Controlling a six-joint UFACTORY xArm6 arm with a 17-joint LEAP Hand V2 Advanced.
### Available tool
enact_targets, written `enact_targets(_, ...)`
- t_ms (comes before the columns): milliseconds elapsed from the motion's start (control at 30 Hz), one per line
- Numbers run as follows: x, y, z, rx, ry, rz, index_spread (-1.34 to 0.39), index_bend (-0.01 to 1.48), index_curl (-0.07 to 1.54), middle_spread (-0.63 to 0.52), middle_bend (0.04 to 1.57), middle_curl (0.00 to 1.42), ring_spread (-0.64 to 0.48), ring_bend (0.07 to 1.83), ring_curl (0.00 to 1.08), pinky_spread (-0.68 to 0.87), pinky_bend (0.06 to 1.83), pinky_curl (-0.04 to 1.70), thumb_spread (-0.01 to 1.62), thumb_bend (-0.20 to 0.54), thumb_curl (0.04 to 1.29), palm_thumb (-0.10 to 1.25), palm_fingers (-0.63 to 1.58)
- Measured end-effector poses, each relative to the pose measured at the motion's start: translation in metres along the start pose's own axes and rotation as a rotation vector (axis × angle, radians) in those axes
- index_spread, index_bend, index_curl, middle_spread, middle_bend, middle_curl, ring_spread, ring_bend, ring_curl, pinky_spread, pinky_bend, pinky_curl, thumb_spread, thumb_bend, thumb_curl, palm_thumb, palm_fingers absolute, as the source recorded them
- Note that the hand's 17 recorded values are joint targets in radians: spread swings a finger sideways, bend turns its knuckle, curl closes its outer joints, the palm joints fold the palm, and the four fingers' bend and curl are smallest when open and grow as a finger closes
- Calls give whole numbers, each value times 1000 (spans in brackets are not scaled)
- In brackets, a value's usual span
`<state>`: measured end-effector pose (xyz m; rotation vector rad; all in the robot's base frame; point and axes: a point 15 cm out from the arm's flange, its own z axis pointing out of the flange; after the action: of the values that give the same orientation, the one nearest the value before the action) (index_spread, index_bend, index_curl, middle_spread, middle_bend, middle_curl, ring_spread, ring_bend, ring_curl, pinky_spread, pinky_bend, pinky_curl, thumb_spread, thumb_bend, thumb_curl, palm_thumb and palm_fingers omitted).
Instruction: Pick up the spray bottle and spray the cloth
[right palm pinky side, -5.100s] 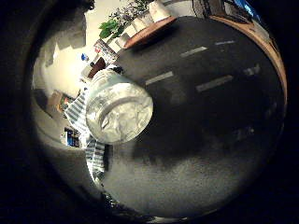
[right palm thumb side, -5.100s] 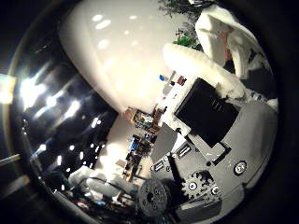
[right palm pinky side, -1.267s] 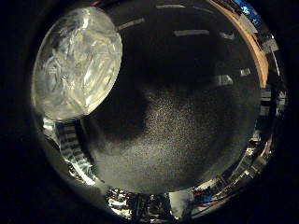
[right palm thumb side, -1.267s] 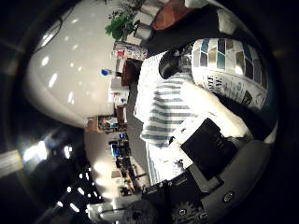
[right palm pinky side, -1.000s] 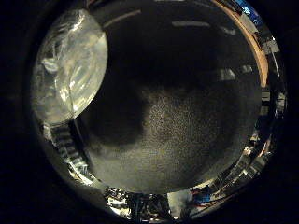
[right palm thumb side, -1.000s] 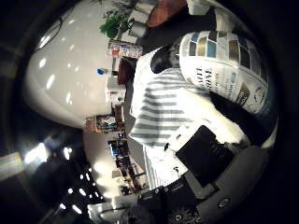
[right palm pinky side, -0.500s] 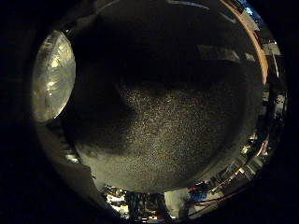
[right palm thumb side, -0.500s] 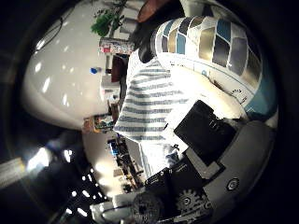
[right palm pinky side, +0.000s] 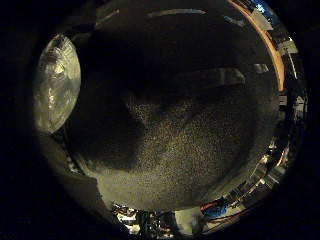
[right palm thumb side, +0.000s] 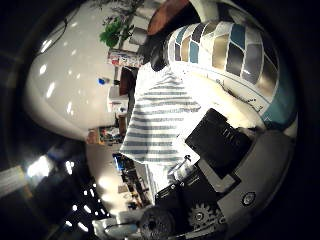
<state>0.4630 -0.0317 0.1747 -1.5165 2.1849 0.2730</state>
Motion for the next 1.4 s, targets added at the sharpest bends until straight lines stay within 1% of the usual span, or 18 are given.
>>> enact_targets(200,4,-3,-10,21,-2,0,-437,746,969,-234,1083,897,-229,1348,650,-244,1270,696,903,-19,598,1007,1041)
enact_targets(433,1,-6,-20,45,-6,-18,-410,802,1000,-226,1110,926,-234,1355,686,-245,1229,799,936,-18,613,1008,1031)
enact_targets(667,-7,-10,-33,69,-12,-33,-400,819,1007,-224,1118,939,-238,1358,708,-249,1197,889,959,-17,620,1020,1023)
enact_targets(1067,-24,-20,-64,139,-41,-55,-368,908,1007,-233,1129,974,-240,1352,756,-246,1138,1053,996,-14,630,1041,1024)
enact_targets(1400,-49,-18,-82,143,-103,-69,-338,958,986,-240,1136,1001,-245,1348,801,-257,1092,1173,1005,-13,642,1054,1002)
